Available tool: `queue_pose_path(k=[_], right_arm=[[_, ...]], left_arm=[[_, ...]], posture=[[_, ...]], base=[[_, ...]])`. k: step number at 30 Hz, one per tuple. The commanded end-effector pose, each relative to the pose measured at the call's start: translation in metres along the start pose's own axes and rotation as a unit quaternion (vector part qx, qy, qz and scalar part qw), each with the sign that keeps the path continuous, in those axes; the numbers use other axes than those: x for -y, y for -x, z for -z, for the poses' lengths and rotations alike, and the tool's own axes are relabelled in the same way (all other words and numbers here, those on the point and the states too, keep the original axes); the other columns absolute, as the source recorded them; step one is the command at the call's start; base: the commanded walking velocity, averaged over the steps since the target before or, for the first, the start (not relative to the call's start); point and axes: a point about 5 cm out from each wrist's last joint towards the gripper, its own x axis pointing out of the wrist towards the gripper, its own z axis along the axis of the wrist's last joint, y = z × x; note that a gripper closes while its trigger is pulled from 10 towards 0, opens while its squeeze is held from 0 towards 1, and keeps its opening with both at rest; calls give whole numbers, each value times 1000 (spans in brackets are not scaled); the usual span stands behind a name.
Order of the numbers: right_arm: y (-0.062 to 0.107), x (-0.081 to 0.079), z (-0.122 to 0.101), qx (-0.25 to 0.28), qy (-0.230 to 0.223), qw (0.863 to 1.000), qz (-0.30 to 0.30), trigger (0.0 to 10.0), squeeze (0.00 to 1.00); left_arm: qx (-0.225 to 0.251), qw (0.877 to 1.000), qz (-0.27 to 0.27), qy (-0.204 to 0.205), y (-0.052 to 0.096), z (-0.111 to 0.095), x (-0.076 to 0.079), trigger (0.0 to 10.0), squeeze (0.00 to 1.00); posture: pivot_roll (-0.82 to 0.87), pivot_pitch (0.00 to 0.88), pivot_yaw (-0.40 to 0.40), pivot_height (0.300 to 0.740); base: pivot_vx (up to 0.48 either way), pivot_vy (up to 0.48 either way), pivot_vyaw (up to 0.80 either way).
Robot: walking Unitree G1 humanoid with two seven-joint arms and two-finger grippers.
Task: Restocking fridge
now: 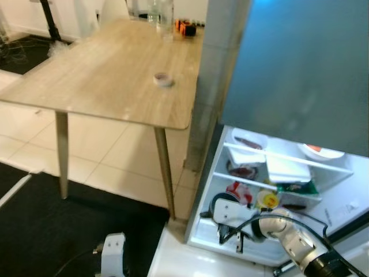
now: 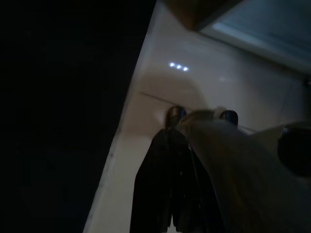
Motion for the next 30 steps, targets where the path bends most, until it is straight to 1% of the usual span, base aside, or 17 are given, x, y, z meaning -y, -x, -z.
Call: queue_pose_path(k=[1, 4, 6, 12, 16, 21, 22, 28, 30], right_arm=[[3, 1, 1, -2, 3, 1000, 1, 10000, 0], [3, 1, 1, -2, 3, 1000, 1, 10000, 0], [3, 0, 1, -1, 2, 1000, -1, 10000, 0], [3, -2, 1, -1, 2, 1000, -4, 10000, 0], [3, -6, -1, 7, -1, 1000, -14, 10000, 0], [2, -11, -2, 8, 1, 1000, -20, 10000, 0], [2, -12, -2, 8, 1, 1000, -21, 10000, 0], [1, -11, -3, 8, -2, 1000, -20, 10000, 0], [1, -12, -2, 8, -2, 1000, -20, 10000, 0]], left_arm=[[-3, 1000, 7, -11, -1, 0, 3, 10000, 0], [-4, 1000, 12, -15, -1, 1, 4, 10000, 0], [-4, 1000, 24, -15, -1, 1, 6, 10000, 0], [-8, 999, 29, -22, 0, 3, 6, 10000, 0], [-12, 999, 27, -28, 0, 6, 6, 10000, 0], [-14, 999, 31, -13, 1, 10, 6, 10000, 0], [-15, 999, 25, -19, 1, 10, 4, 10000, 0], [-12, 1000, -3, -27, 2, 6, -2, 10000, 0], [-4, 1000, -5, -17, 1, 2, -3, 10000, 0]], posture=[[-56, 0, -47, 740], [-56, 0, -47, 740], [-56, 0, -47, 740], [-60, 0, -49, 740], [-62, 0, -52, 740], [-62, 0, -51, 740], [-62, 0, -48, 740], [-63, 0, -46, 740], [-64, 0, -45, 740]], base=[[0, -337, 0], [0, -432, 0], [0, -472, 0], [0, -464, 0], [0, -461, 0], [0, -461, 0], [0, -461, 0], [0, 0, 0], [0, 0, 0]])
